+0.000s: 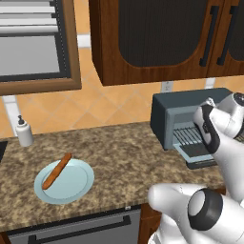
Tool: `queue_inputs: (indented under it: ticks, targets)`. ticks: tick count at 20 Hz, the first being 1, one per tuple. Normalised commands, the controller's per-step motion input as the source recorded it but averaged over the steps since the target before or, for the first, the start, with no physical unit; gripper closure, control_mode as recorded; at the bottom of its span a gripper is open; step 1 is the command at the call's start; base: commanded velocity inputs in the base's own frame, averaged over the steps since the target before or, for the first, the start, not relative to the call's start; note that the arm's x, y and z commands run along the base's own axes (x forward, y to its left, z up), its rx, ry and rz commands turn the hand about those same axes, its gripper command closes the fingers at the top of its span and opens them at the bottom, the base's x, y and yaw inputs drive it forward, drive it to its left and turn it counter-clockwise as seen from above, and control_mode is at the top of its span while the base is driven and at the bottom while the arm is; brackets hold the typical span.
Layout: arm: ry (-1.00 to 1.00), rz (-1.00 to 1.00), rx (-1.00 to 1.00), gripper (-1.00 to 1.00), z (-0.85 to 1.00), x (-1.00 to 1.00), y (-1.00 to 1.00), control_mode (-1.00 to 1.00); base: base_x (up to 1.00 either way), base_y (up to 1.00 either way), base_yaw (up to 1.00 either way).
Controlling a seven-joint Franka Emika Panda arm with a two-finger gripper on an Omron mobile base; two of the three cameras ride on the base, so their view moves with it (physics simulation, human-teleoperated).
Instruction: Pick up the kebab skewer and baguette bread, and place them inside the toaster oven. Close the toaster oven door and start by setting the timer.
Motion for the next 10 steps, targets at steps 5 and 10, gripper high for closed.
queue_inputs:
  ticks: [5, 10]
  targets:
    - [0.0, 0.03, 0.0, 1.0, -0.37, 0.21, 0.0, -1.0, 0.0, 0.0, 0.0]
    - [0.0, 0.0, 0.0, 1.0, -0.05, 0.35, -0.04, -1.0, 0.0, 0.0, 0.0]
